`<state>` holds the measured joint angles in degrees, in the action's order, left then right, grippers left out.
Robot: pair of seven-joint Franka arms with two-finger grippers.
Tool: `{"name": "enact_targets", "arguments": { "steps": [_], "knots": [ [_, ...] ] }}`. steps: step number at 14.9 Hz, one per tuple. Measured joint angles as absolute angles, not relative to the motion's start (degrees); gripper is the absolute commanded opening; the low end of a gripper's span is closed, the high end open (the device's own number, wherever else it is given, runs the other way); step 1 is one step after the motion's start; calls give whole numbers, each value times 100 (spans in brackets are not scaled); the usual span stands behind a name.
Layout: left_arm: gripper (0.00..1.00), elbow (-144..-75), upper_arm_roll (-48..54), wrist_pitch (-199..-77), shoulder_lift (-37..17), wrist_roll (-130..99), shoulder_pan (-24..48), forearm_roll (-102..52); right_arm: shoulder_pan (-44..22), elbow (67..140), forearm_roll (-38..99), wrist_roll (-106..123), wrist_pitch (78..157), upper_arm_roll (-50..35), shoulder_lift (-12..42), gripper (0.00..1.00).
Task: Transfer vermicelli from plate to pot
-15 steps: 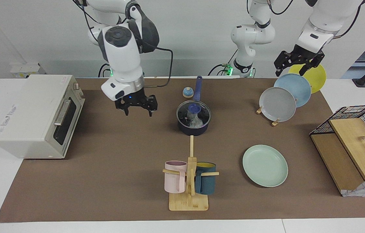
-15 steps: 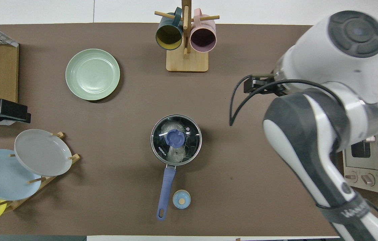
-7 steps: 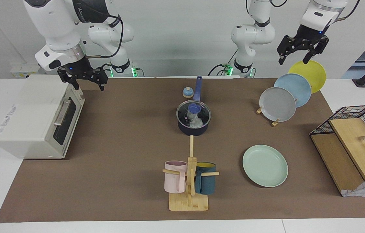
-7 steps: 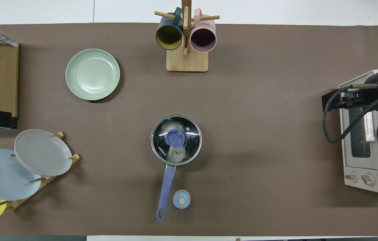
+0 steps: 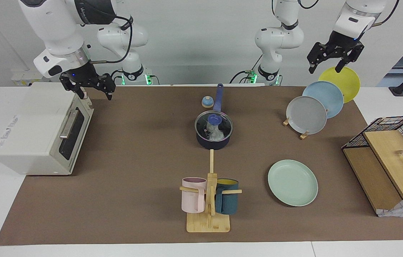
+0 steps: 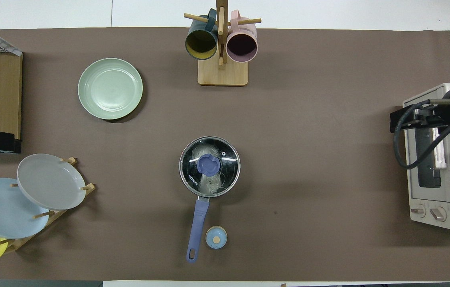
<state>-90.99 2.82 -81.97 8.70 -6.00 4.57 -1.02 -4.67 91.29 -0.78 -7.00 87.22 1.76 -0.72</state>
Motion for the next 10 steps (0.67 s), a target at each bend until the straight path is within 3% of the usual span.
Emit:
{"name": "enact_targets", "arguments": {
  "steps": [10],
  "knots": [
    [100, -9223, 331, -8265, 371, -570, 466, -142, 29, 9253, -64, 182, 8632, 191, -179, 100]
  ]
}}
